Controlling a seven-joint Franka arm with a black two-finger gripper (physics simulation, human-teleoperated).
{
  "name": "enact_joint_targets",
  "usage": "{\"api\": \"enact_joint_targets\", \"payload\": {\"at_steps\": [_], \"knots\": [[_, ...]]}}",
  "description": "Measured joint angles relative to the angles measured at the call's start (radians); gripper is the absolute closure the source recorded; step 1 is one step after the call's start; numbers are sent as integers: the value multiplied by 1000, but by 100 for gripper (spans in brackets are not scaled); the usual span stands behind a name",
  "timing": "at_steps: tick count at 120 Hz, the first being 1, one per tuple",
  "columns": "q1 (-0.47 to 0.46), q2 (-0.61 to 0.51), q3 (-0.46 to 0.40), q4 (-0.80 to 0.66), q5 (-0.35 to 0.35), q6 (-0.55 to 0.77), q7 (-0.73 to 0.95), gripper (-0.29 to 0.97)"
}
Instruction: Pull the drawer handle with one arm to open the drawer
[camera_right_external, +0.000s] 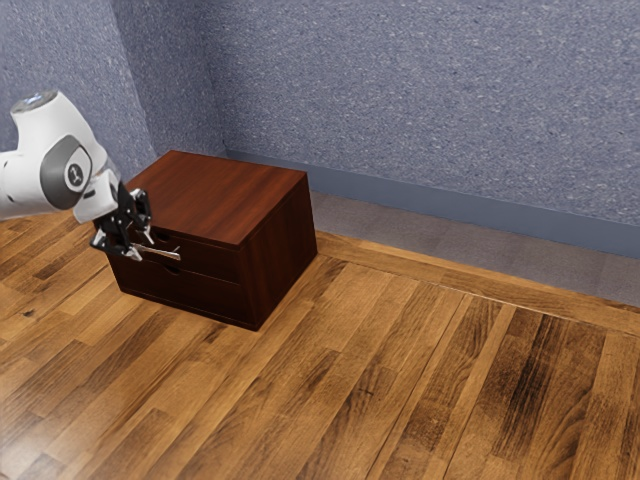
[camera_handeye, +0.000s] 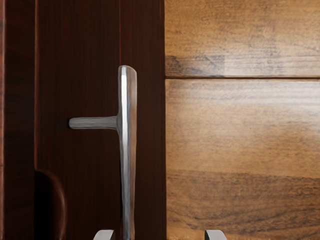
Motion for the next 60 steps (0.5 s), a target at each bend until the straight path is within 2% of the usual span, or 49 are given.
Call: {"api": "enact_joint_targets", "payload": {"at_steps": [60], "knots": [[-31, 22, -2, 3, -13, 12, 23, 52]]}}
